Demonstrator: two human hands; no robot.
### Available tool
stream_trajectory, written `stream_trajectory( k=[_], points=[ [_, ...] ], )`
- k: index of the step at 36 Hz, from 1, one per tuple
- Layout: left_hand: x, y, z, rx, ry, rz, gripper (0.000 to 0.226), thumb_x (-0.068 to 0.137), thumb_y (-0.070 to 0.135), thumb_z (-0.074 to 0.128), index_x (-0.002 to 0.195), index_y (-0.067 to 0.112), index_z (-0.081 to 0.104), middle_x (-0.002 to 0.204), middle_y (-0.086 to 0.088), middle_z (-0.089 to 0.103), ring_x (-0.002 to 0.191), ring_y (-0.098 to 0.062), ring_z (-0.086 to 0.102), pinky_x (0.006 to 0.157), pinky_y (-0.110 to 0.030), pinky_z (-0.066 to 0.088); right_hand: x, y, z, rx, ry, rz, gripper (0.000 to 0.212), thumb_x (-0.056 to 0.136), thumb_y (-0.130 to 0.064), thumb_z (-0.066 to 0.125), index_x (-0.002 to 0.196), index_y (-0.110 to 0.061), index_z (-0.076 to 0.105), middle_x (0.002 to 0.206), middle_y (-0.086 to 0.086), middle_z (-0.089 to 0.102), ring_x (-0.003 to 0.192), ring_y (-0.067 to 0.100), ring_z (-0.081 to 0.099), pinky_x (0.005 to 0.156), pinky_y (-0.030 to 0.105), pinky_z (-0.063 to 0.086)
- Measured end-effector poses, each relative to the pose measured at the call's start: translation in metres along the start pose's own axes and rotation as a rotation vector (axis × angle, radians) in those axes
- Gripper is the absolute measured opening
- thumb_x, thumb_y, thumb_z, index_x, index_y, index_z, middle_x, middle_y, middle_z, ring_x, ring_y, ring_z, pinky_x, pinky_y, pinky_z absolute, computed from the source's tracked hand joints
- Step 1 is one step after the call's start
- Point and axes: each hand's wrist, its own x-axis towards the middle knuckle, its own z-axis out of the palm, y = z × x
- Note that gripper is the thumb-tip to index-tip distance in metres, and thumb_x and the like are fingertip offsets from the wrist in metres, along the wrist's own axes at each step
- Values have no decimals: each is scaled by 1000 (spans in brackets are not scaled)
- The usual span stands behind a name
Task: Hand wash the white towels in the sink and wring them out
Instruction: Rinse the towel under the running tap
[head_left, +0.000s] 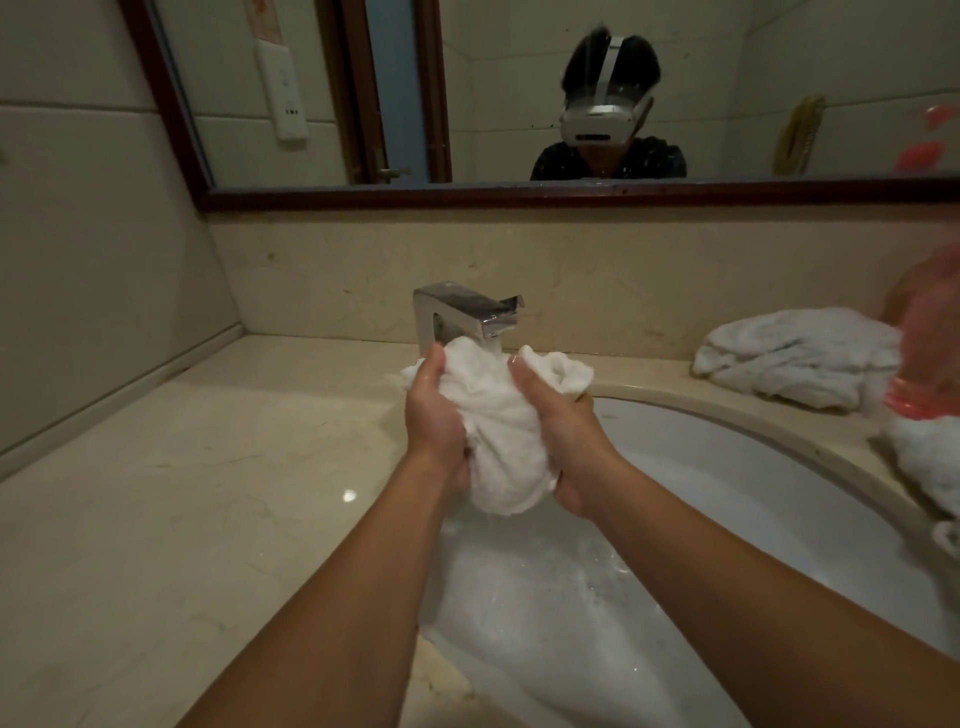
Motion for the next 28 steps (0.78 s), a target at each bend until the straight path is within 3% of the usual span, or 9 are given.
stream_trajectory(
  k=[4,9,13,17,18,22,28],
  points=[
    [-3,0,4,122,-26,-22,77,100,67,44,128,0,71,120,-29,74,114,-43,72,112,-57,50,0,-2,-13,21,-51,-113,74,71,-57,91,131,-19,69,119,11,79,110,33,77,102,57,58],
    [0,0,6,222,-38,-92,93,87,90,42,125,13,76,114,-19,78,107,-36,76,107,-52,54,2,-8,-19,70,15,-150,65,74,-52,85,129,-19,72,117,11,80,109,33,77,104,58,57],
    [2,-7,9,232,-83,-89,93,72,90,61,122,14,79,118,-19,77,110,-38,75,108,-54,53,-9,-13,-6,30,-21,-150,66,72,-63,76,121,-19,78,113,12,81,107,33,78,107,56,56],
    [9,-16,11,235,20,26,86,68,87,68,118,18,80,113,-12,80,107,-31,77,104,-52,56,-17,-4,11,-46,-36,-71,103,49,-97,73,124,-26,77,112,5,82,106,25,79,106,46,57],
    [7,-16,11,243,48,53,81,72,86,67,114,19,81,108,-9,81,104,-28,78,101,-50,58,-19,-3,12,-47,-35,-58,102,52,-98,71,123,-26,77,110,5,82,105,25,79,105,47,57],
    [-1,-18,21,365,135,215,53,99,68,54,89,22,78,85,1,81,91,-19,79,85,-39,63,-27,-8,12,-97,78,-135,59,91,-73,64,114,-21,78,98,1,83,93,18,80,96,44,63],
    [-3,-22,25,616,152,435,55,106,59,45,68,25,66,55,14,67,58,4,64,54,-16,44,-35,-11,16,-210,293,-202,55,94,-74,59,104,-22,76,93,-1,79,88,16,75,80,35,60]
  ],
)
